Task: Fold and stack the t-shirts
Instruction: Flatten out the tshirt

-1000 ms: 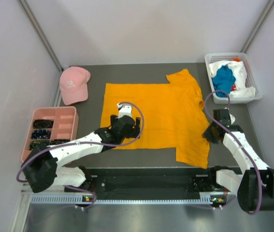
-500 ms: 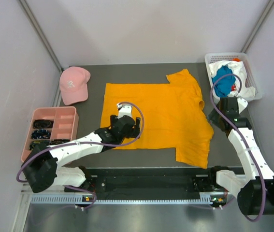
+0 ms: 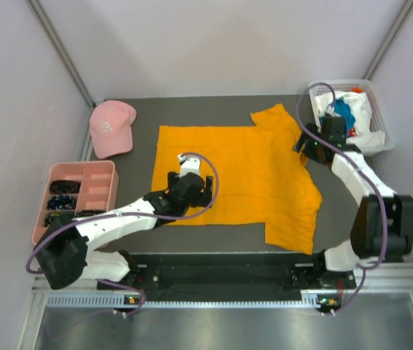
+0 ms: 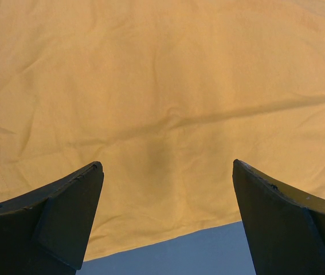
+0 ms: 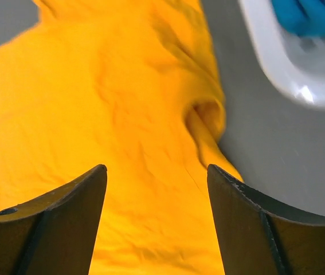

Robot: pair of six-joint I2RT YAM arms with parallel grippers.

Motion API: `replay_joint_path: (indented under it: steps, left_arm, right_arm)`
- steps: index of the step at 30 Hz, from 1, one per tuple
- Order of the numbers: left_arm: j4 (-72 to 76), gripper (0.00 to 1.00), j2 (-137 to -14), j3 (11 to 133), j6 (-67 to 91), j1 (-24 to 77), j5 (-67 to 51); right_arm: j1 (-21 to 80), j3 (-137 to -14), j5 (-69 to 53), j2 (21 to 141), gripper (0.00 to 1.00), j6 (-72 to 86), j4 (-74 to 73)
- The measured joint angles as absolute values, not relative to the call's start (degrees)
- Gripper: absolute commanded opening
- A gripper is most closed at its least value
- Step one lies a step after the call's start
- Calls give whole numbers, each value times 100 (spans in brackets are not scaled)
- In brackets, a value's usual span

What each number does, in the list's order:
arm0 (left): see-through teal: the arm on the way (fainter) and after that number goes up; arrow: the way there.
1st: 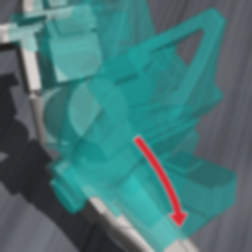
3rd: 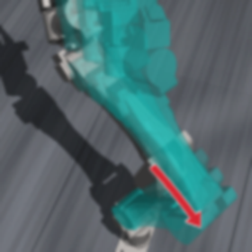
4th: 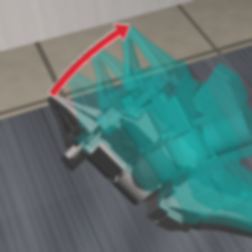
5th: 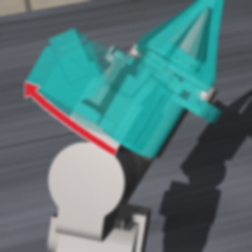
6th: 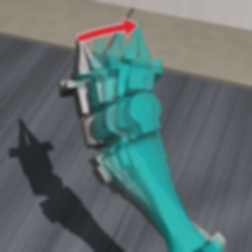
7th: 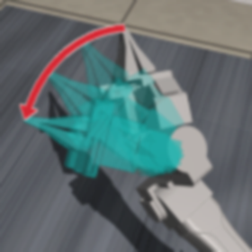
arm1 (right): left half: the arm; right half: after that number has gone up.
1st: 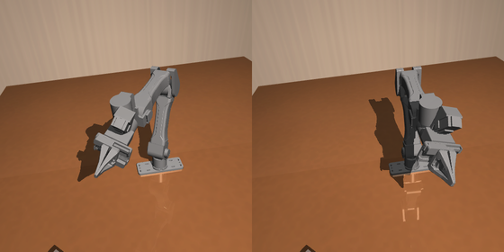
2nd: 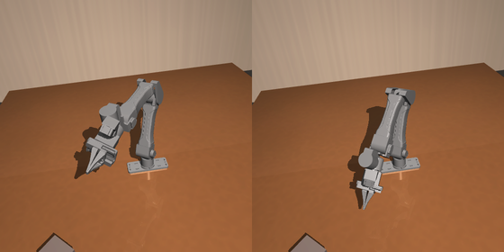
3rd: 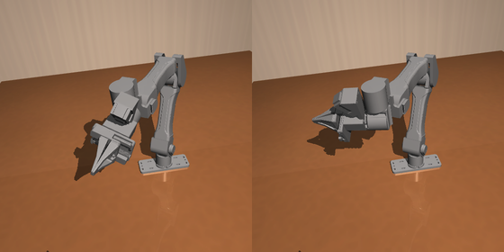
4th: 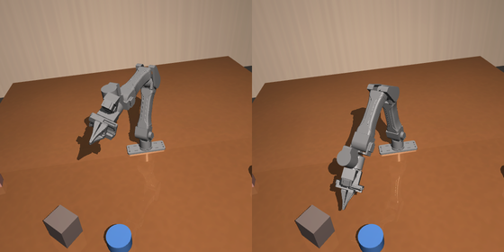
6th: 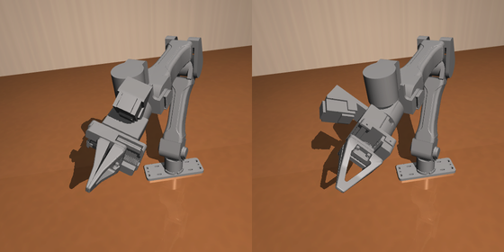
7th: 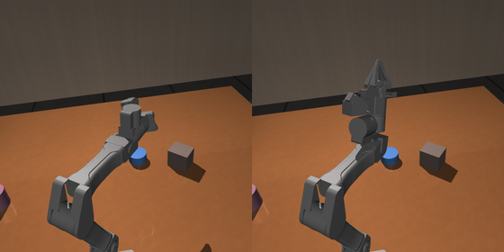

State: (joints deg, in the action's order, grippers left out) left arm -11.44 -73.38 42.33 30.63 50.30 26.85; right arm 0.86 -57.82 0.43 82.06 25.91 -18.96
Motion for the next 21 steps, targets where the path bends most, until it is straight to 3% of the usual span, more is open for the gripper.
replay_joint_path:
  steps: [10, 21]
  left_arm:
    - [-1111, 99, -7354, 4233, 3048, 5028, 2681]
    - [-1079, 99, -7494, 4233, 3159, 5028, 2613]
  right_arm:
    - [84, -8291, -1111, 10794, 70, 1999, -1291]
    - [84, -11122, -1496, 13472, 70, 1457, -2421]
